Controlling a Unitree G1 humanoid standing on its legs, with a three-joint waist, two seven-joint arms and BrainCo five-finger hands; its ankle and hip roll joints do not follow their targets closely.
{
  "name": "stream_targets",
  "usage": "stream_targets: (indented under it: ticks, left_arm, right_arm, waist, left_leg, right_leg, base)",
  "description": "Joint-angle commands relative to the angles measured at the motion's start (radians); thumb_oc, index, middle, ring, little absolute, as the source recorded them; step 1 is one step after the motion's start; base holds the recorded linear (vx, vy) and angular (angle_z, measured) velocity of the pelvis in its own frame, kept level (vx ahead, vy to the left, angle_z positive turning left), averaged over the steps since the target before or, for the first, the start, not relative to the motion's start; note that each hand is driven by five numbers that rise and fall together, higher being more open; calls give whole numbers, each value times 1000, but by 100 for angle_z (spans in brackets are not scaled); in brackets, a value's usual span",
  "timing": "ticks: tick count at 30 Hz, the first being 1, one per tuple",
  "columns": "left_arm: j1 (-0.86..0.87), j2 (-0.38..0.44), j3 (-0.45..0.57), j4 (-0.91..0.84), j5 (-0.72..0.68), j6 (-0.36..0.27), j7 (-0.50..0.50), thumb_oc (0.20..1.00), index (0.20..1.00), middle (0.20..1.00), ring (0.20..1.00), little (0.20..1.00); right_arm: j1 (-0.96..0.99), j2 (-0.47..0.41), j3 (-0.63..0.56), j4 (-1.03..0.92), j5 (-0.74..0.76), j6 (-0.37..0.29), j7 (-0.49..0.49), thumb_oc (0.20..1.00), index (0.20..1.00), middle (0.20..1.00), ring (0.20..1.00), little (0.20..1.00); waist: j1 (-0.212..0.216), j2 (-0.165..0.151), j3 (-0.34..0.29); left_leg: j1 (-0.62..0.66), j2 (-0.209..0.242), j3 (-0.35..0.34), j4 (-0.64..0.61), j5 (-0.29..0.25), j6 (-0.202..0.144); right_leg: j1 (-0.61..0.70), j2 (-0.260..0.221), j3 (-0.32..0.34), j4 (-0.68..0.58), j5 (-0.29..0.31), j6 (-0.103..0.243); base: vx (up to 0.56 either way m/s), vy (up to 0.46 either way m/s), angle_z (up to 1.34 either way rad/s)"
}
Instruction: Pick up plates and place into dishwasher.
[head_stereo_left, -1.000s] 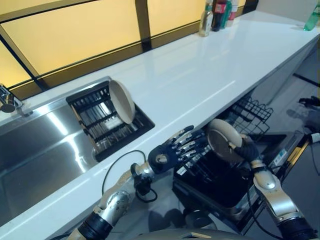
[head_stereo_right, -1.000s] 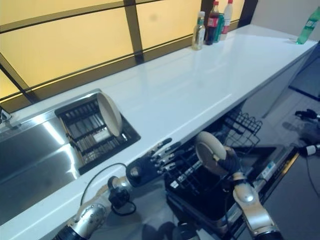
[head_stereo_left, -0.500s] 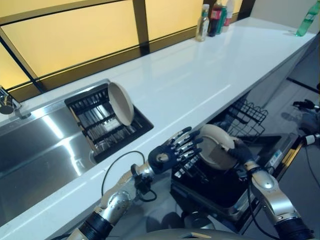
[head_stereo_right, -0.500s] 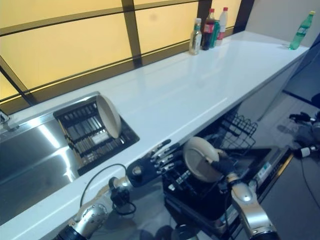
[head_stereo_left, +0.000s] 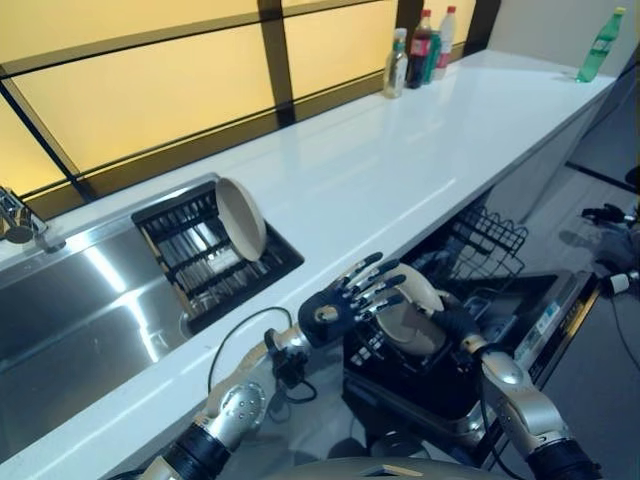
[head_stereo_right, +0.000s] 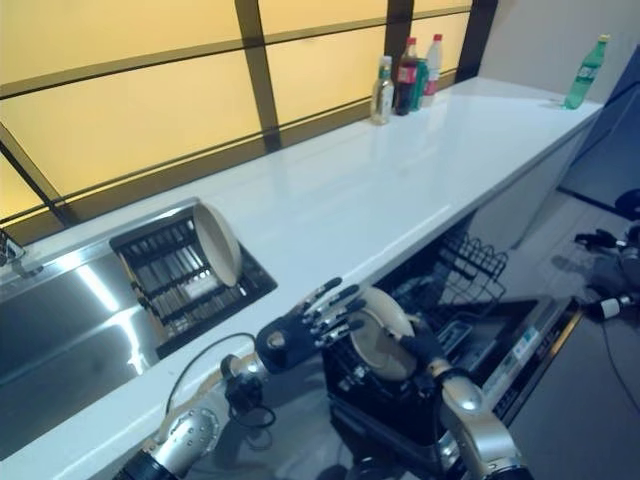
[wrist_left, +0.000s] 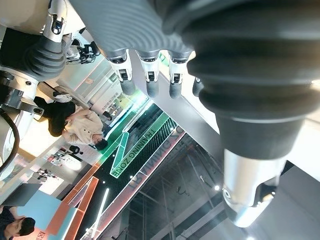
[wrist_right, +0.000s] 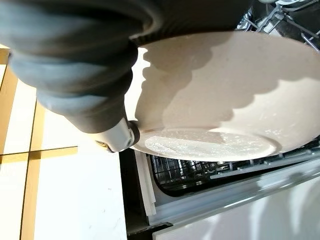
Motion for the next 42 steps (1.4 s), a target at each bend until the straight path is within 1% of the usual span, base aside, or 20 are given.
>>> stream_targets:
  ticks: [1,2,5,7,8,9,11,15,19,20,23,27,32,34,38,41,42]
  left_arm:
    - [-55,-17,-12,32,-17,-59,-15,1000,1000,1000,1000,1000]
    - [-53,-15,-12,33,-15,-58,-19,1000,1000,1000,1000,1000]
    - [-44,-6,-9,44,-13,-51,-43,1000,1000,1000,1000,1000]
    - [-42,-4,-3,48,-6,-34,-58,1000,1000,1000,1000,1000]
    - [-40,0,-4,46,-5,-30,-65,1000,1000,1000,1000,1000]
    - [-37,4,-4,43,-5,-23,-71,1000,1000,1000,1000,1000]
    - [-39,6,-3,42,1,0,-92,1000,1000,1000,1000,1000]
    - [-49,7,-15,42,2,37,-115,1000,1000,1000,1000,1000]
    - [-69,-2,-33,48,6,62,-124,1000,1000,1000,1000,1000]
    - [-79,-3,-42,45,2,68,-120,1000,1000,1000,1000,1000]
    - [-85,-6,-49,39,-6,78,-114,1000,1000,1000,1000,1000]
    - [-86,-8,-50,32,-8,91,-111,1000,1000,1000,1000,1000]
    - [-95,-14,-59,35,-9,95,-107,1000,1000,1000,1000,1000]
    - [-96,-15,-60,38,-10,97,-102,1000,1000,1000,1000,1000]
    - [-93,-15,-55,40,-10,105,-110,1000,1000,1000,1000,1000]
    - [-90,-15,-54,39,-14,105,-111,1000,1000,1000,1000,1000]
    - [-90,-16,-54,38,-14,105,-110,1000,1000,1000,1000,1000]
  right_arm:
    - [-87,25,69,-66,-27,-29,96,200,200,200,200,200]
    - [-91,16,74,-57,-84,-33,86,200,200,200,200,200]
    - [-105,-13,88,-10,-137,-14,64,200,200,200,200,200]
    - [-131,-26,99,66,-247,-24,34,200,200,200,200,200]
    - [-143,-36,107,87,-250,-15,33,200,200,200,200,200]
    - [-151,-39,112,104,-260,-5,30,200,200,200,200,200]
    - [-175,-37,123,170,-347,-4,22,200,200,200,200,200]
    - [-227,-36,149,257,-421,12,20,200,200,200,200,200]
    - [-279,-24,171,328,-452,42,13,200,200,200,200,200]
    - [-305,-25,182,367,-452,46,6,200,200,200,200,200]
    - [-329,-26,192,396,-486,51,-5,200,200,200,200,200]
    - [-349,-28,191,388,-504,80,-25,200,200,200,200,200]
    - [-378,-24,187,382,-525,78,-56,200,200,200,200,200]
    - [-388,-26,185,371,-582,71,-64,200,200,200,200,200]
    - [-399,-44,181,372,-633,87,-57,200,200,200,200,200]
    - [-403,-60,175,387,-624,92,-55,200,200,200,200,200]
    - [-403,-62,171,393,-625,91,-51,360,360,360,360,360]
  waist:
    - [13,-24,16]
    - [15,-25,15]
    - [20,-26,15]
    - [25,-26,17]
    - [28,-24,18]
    - [30,-23,18]
    - [39,-18,19]
    - [53,-11,17]
    - [59,-6,15]
    - [63,-4,12]
    - [64,1,12]
    - [64,10,17]
    - [62,17,18]
    - [57,23,19]
    - [51,37,19]
    - [52,40,17]
    - [52,40,16]
  left_leg:
    - [2,-23,-38,121,-165,107]
    - [0,-22,-37,124,-165,106]
    - [-2,-21,-33,131,-169,108]
    - [-3,-20,-33,137,-174,108]
    - [-3,-20,-33,139,-175,108]
    - [-3,-19,-34,142,-177,109]
    - [-6,-19,-41,150,-183,110]
    - [-6,-18,-51,161,-191,107]
    - [-8,-14,-55,171,-196,104]
    - [-10,-15,-57,170,-193,101]
    - [-8,-12,-60,174,-197,99]
    - [-3,-7,-68,178,-203,97]
    - [-10,-5,-66,177,-200,94]
    - [-9,-4,-65,179,-201,93]
    - [-3,-5,-68,182,-209,95]
    - [-3,-7,-70,184,-212,96]
    - [-3,-7,-70,184,-212,96]
  right_leg:
    - [-115,13,-28,4,126,45]
    - [-117,11,-30,7,126,47]
    - [-122,6,-36,13,125,49]
    - [-124,1,-39,14,128,51]
    - [-123,0,-39,13,129,52]
    - [-122,-2,-39,12,129,52]
    - [-115,-5,-39,8,128,49]
    - [-110,-11,-44,4,128,50]
    - [-108,-15,-49,5,126,48]
    - [-113,-17,-49,5,130,47]
    - [-112,-20,-51,6,129,48]
    - [-104,-23,-57,5,125,49]
    - [-114,-28,-59,5,130,48]
    - [-113,-30,-61,6,129,50]
    - [-112,-34,-65,12,123,54]
    - [-108,-36,-64,8,123,55]
    - [-107,-37,-64,7,123,55]
  base:
    - [-11,-25,-6]
    - [-5,-28,-7]
    - [7,-56,-5]
    - [23,-73,-1]
    - [26,-74,0]
    - [28,-74,0]
    - [29,-75,0]
    - [17,-61,1]
    - [13,-55,5]
    - [17,-36,4]
    - [22,-20,1]
    - [20,-10,7]
    - [-2,-1,3]
    - [6,2,2]
    - [11,6,2]
    - [0,0,0]
    - [0,0,0]
